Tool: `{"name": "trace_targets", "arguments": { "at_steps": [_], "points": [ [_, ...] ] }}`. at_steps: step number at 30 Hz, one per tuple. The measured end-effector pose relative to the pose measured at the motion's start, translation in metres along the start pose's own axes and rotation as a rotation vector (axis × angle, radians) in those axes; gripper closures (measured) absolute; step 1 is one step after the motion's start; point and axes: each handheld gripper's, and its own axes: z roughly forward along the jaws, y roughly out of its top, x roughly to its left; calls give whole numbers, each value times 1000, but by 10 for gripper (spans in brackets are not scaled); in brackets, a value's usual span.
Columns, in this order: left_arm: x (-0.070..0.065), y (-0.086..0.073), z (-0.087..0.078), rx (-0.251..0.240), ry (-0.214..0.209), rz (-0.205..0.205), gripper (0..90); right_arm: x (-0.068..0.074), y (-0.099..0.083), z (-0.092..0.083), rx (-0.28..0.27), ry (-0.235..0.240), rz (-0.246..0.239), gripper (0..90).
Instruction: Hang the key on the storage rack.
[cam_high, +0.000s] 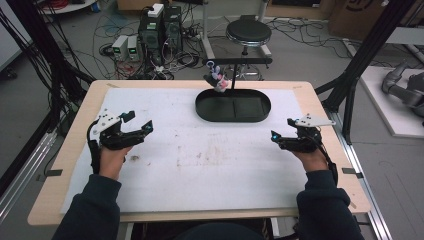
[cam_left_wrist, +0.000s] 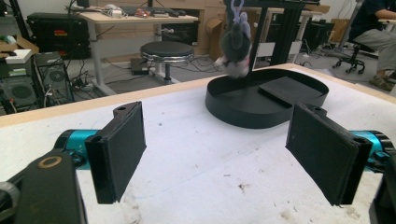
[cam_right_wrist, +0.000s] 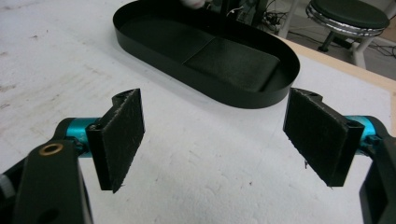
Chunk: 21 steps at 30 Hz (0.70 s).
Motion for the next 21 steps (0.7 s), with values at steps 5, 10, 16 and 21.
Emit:
{"name": "trace_targets", "arguments": {
  "at_steps": [5, 10, 16, 21],
  "points": [
    [0, -6, -5, 10, 12, 5, 195, 5, -5, 2, 16, -3, -3, 210],
    [1, -8, -7, 8, 21, 11, 195, 5, -7, 1, 13, -14, 6, 210],
    [0, -9, -7, 14, 26, 13, 195, 4, -10, 4, 20, -11, 15, 210],
    [1, -10, -6, 17, 30, 17, 195, 4, -11, 4, 18, -9, 10, 210]
  ]
}}
